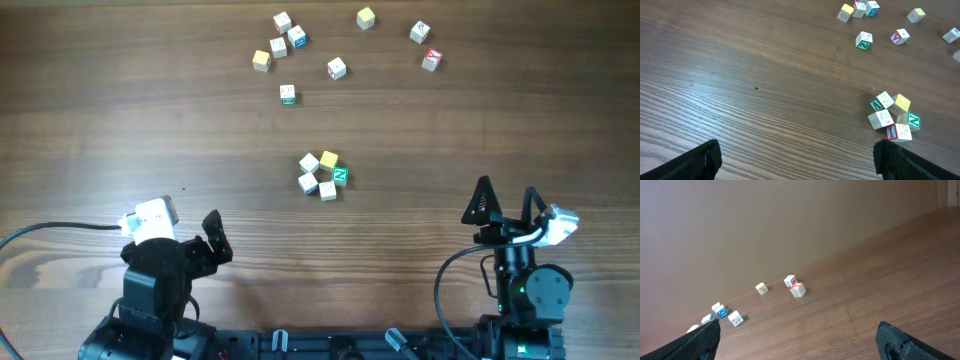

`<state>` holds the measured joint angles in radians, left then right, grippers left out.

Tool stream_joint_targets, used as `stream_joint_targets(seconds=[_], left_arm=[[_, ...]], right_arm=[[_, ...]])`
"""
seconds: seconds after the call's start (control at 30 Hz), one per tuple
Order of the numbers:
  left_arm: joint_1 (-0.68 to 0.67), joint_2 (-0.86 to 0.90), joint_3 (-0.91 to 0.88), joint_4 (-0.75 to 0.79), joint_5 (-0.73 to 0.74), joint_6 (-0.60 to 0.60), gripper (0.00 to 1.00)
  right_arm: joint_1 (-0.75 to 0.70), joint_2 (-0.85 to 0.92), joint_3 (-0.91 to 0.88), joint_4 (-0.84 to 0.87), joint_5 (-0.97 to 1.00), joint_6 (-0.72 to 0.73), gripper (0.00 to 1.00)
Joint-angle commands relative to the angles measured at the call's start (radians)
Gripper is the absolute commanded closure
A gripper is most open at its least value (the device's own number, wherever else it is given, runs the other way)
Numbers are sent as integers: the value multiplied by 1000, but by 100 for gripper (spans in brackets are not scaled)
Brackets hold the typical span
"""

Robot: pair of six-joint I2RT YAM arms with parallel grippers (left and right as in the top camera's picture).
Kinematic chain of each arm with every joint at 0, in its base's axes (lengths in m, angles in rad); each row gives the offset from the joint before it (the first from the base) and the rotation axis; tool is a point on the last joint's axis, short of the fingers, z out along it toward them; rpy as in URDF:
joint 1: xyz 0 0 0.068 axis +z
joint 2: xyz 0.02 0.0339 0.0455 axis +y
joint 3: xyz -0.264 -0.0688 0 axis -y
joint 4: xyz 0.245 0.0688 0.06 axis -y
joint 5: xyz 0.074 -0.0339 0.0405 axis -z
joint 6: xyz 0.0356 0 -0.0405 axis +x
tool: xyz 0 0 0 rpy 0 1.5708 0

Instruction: Form a circle

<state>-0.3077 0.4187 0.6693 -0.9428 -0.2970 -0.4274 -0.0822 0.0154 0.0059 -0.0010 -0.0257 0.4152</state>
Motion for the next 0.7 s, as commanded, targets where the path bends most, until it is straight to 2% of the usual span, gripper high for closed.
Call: stream_joint_targets(seconds=[0.0, 0.5, 0.6, 0.67], left_arm=[[-3, -6, 4, 2, 5, 4, 0], [-4, -12, 0, 2, -18, 18, 0], [-3, -43, -54, 38, -56, 32, 0], [11, -92, -135, 116, -51, 66, 0]], right_arm=[[-7, -6, 0, 3, -10, 11, 0], [-7, -6, 0, 3, -9, 11, 0], [-7, -6, 0, 3, -10, 11, 0], [-7, -6, 0, 3, -10, 11, 0]])
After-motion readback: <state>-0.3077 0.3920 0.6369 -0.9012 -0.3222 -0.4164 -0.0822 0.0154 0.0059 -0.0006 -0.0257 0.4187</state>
